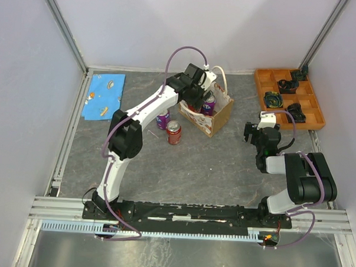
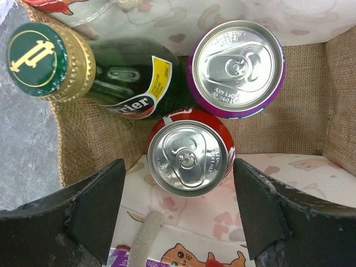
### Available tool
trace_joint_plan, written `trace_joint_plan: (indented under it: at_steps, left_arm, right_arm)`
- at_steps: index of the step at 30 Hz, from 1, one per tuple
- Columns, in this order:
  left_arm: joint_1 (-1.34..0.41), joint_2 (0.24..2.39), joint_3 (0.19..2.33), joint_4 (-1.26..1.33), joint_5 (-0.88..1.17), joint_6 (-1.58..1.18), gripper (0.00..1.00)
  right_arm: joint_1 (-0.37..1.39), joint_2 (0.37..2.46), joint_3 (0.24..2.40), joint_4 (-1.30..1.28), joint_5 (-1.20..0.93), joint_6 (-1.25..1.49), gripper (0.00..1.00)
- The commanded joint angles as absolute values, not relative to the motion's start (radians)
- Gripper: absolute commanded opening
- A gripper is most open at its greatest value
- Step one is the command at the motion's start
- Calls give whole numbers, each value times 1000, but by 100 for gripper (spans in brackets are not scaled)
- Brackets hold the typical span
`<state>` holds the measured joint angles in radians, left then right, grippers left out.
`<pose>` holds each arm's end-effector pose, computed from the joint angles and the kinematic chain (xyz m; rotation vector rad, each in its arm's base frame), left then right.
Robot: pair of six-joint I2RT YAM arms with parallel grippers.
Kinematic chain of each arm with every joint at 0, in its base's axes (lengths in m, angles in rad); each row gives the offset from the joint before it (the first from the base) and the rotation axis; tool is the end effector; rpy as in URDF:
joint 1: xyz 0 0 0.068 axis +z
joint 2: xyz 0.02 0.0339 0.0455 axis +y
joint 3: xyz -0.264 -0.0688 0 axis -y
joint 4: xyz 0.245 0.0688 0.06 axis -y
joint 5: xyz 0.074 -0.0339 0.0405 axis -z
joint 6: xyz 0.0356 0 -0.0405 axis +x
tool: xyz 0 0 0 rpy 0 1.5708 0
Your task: Take the beverage out of the canvas bag
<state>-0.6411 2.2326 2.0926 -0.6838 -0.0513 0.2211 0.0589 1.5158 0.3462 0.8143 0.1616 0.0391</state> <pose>0.4079 -0.3022 0.2666 0.9799 2.1881 -0.1357 0.2586 0.0095 0.1370 0.0891 1.9202 -0.0898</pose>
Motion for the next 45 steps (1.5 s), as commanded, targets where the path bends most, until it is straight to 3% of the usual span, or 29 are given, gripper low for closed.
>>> trace_joint_plan:
  at_steps: [1, 16, 17, 18, 20, 22, 37, 45]
  left_arm:
    - [-643, 2260, 2087, -696, -50, 181, 84]
    - [-643, 2317, 2091, -681, -31, 186, 79]
    - [-643, 2317, 2093, -681, -27, 187, 74]
    - [-643, 2316, 2093, -681, -22, 188, 61]
    - [-643, 2316, 2093, -682, -21, 187, 23]
    - [-641, 2311, 2095, -681, -26, 192, 5]
    - [-629, 2102, 2311, -727, 51, 265, 3]
    - [-628, 1935, 2276, -704, 13, 266, 3]
  right_arm:
    - [57, 1513, 374, 849, 164, 39, 99]
    - [58, 1513, 374, 848, 164, 39, 99]
    - [58, 1513, 373, 849, 164, 39, 99]
    - [58, 1513, 374, 849, 163, 39, 99]
    - [58, 1513, 374, 849, 163, 39, 99]
    - [58, 1514, 374, 849, 164, 39, 99]
    - [58, 1514, 374, 849, 164, 39, 99]
    - [58, 1514, 374, 849, 164, 39, 99]
